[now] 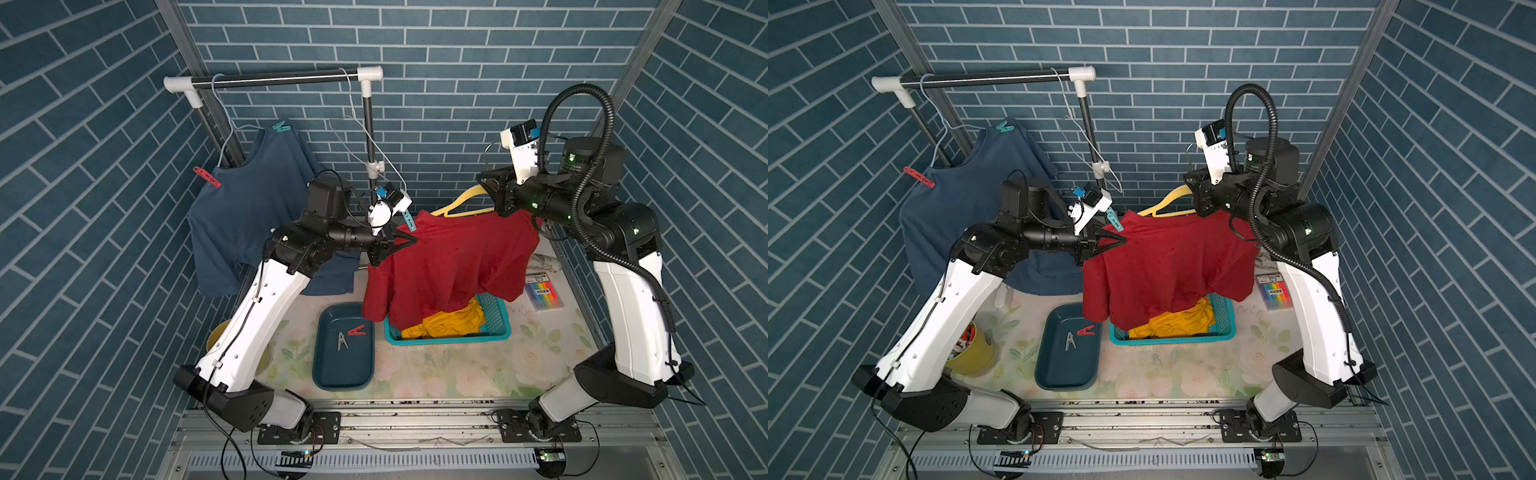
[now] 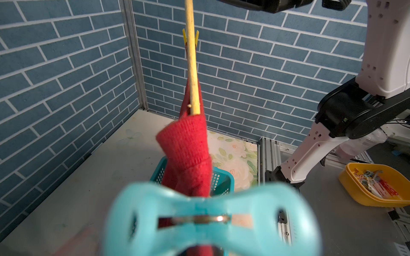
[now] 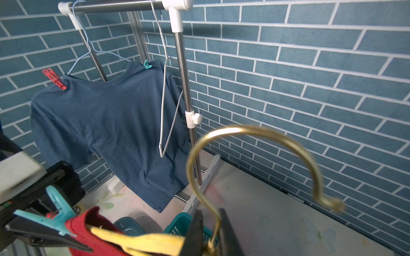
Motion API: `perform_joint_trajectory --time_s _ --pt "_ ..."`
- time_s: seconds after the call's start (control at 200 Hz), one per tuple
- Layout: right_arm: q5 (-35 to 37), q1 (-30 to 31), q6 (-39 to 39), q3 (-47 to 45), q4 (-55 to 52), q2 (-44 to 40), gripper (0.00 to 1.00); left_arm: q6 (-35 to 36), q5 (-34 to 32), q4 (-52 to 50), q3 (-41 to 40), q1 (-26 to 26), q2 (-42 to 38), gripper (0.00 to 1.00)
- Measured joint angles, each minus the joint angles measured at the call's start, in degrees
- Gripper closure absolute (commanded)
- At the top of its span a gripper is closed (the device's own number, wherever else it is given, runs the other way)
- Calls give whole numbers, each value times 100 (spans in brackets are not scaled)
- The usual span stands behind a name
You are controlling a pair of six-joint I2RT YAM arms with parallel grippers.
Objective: Remove the clothespins securing t-shirts to the hanger
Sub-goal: Pick up the hanger from the clothes rail.
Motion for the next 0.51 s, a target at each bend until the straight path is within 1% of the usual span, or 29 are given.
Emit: perform_joint_trajectory --time_s 0.17,0.42,0.455,0.505 --pt "-76 0 59 -114 57 -24 100 26 -188 133 -295 -33 -166 99" --pt "-160 7 107 -866 621 -284 100 52 -476 107 -466 -48 -332 94" --pt "-157 7 103 -907 662 -315 100 63 -485 107 -466 -48 -332 92" --pt "-140 20 83 -907 686 -330 100 79 -490 114 -457 -50 -326 86"
